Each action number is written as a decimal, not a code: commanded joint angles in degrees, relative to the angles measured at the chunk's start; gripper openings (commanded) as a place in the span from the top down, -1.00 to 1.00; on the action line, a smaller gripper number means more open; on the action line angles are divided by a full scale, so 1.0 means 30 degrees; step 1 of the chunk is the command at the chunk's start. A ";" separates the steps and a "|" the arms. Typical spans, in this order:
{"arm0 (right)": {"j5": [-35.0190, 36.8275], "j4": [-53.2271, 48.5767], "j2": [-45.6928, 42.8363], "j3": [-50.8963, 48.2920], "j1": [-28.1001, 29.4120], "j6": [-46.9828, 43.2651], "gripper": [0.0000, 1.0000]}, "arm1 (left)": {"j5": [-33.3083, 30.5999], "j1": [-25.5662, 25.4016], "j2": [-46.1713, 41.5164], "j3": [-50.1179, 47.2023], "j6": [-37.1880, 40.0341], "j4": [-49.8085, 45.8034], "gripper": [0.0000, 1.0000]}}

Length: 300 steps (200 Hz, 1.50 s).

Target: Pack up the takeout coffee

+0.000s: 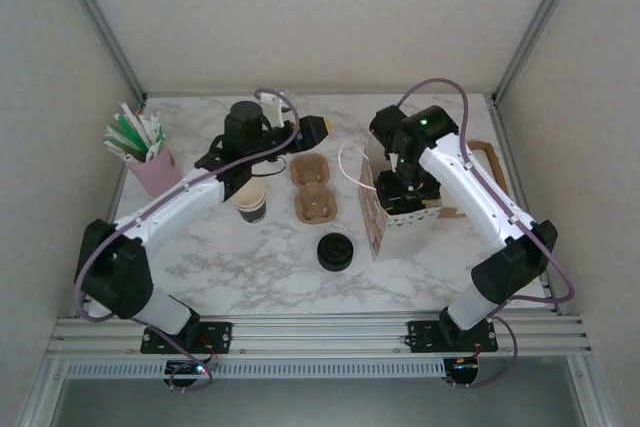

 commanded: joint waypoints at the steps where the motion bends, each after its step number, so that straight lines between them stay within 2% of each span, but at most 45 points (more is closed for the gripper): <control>1: 0.0017 -0.1793 0.0306 -0.0398 -0.0215 -0.0228 -0.35 | -0.0171 0.0138 -0.1406 -0.0463 0.0318 -0.0596 -0.50; 39: -0.0034 -0.1387 0.0363 -0.0457 -0.0320 -0.0265 -0.35 | 0.0801 -0.0112 -0.2208 -0.0736 -0.0301 -0.0574 -0.51; 80: -0.0151 -0.0936 0.0368 -0.0641 -0.0319 -0.0355 -0.35 | 0.1702 -0.1530 -0.1731 0.0001 -0.0253 -0.0773 -0.51; 118: -0.0352 -0.0637 0.0220 -0.0713 -0.0288 -0.0337 -0.34 | 0.1360 -0.2339 -0.1745 0.0214 -0.0136 -0.0967 -0.44; 177: -0.0386 -0.0015 -0.0104 -0.1269 -0.0305 -0.0341 -0.34 | 0.1576 -0.2589 -0.1331 0.0386 -0.0223 -0.0865 -0.32; 300: -0.0503 0.1009 -0.0185 -0.1811 -0.0307 -0.0428 -0.33 | 0.1170 -0.2688 -0.1502 0.0386 0.0033 -0.1070 -0.31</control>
